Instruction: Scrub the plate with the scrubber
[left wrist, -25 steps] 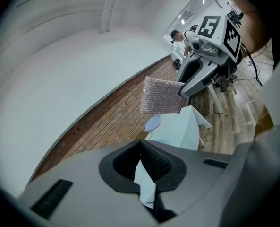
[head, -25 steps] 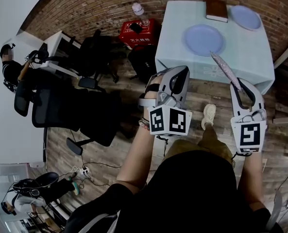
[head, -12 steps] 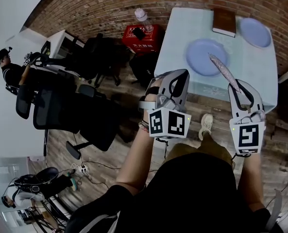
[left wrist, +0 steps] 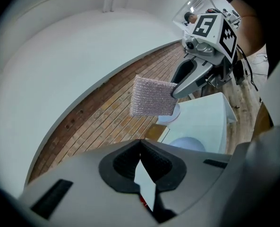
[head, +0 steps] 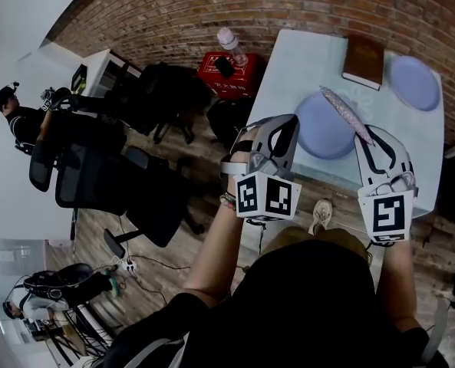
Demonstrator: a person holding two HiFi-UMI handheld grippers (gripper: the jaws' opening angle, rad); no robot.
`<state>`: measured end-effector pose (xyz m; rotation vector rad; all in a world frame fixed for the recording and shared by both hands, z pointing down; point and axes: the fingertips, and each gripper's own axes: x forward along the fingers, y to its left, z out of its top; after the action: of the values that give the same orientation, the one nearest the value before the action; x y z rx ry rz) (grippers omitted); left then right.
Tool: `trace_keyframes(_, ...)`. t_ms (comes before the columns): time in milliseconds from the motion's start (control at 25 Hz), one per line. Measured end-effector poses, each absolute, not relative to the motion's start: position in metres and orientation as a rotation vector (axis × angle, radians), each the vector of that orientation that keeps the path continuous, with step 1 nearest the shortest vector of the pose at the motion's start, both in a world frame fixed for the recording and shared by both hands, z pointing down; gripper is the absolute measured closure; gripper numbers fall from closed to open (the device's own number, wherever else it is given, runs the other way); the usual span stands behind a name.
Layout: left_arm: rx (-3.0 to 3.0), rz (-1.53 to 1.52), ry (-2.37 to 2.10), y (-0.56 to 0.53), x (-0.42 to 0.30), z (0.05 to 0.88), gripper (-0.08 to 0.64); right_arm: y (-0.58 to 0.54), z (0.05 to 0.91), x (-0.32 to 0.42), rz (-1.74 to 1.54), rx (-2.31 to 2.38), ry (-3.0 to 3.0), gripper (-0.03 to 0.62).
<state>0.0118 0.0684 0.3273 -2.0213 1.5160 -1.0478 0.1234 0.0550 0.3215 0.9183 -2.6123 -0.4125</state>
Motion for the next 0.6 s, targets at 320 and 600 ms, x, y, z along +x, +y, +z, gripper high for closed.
trace_keyframes(320, -2.054, -1.035, 1.562, -0.004, 0.01, 0.334, 0.538, -0.017, 0.327, 0.112, -0.459, 0.838, -2.639, 0.505)
trace_keyframes(600, -2.079, -1.045, 1.565, -0.028, 0.013, 0.341, 0.538, -0.043, 0.34, 0.115, -0.387, 0.825, -2.63, 0.505)
